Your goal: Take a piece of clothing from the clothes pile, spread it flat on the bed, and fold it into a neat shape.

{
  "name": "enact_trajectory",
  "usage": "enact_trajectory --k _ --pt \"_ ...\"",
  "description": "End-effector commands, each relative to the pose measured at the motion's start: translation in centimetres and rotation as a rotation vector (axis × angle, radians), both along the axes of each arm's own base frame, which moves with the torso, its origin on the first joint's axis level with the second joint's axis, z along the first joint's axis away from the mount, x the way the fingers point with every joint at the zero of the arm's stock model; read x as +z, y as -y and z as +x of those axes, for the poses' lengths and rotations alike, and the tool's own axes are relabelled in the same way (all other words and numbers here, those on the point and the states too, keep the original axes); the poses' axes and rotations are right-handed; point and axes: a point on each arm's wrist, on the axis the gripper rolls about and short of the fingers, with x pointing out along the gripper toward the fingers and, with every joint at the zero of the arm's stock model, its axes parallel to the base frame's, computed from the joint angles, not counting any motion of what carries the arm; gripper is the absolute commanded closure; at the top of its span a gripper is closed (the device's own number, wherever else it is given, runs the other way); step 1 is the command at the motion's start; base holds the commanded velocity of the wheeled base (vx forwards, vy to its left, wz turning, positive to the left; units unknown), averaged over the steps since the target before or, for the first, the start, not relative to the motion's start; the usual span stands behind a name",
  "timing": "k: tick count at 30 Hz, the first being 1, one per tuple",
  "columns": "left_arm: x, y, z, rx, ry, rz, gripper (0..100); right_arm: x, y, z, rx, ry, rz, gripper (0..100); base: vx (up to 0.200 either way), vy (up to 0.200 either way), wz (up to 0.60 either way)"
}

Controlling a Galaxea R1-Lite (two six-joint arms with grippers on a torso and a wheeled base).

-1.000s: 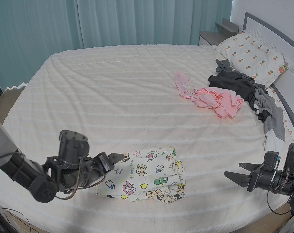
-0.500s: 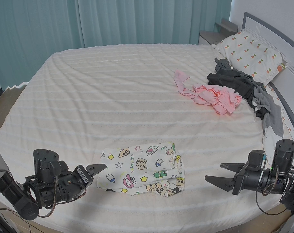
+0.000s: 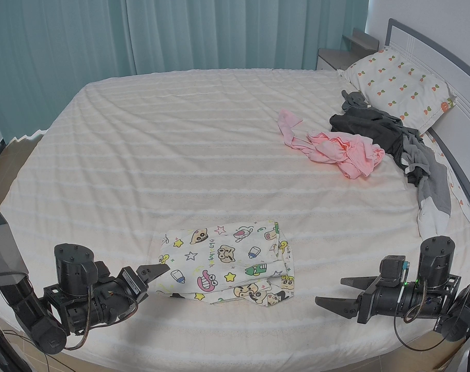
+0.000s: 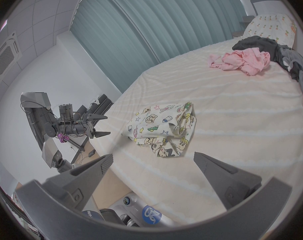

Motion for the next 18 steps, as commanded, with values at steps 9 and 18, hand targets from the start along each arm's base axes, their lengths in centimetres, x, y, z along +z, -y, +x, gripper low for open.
enact_trajectory --k 9,18 --pt "-1.2 -0.6 -0.2 0.02 -0.031 0.01 0 -3.0 -1.7 1.5 0.033 -0.027 -0.016 0 0.0 0.0 0.0" --pt "-1.2 -1.3 -0.2 0.024 -0.045 -0.012 0 -5.2 -2.2 4.0 0.001 -0.003 -0.008 0 0.0 0.178 0.0"
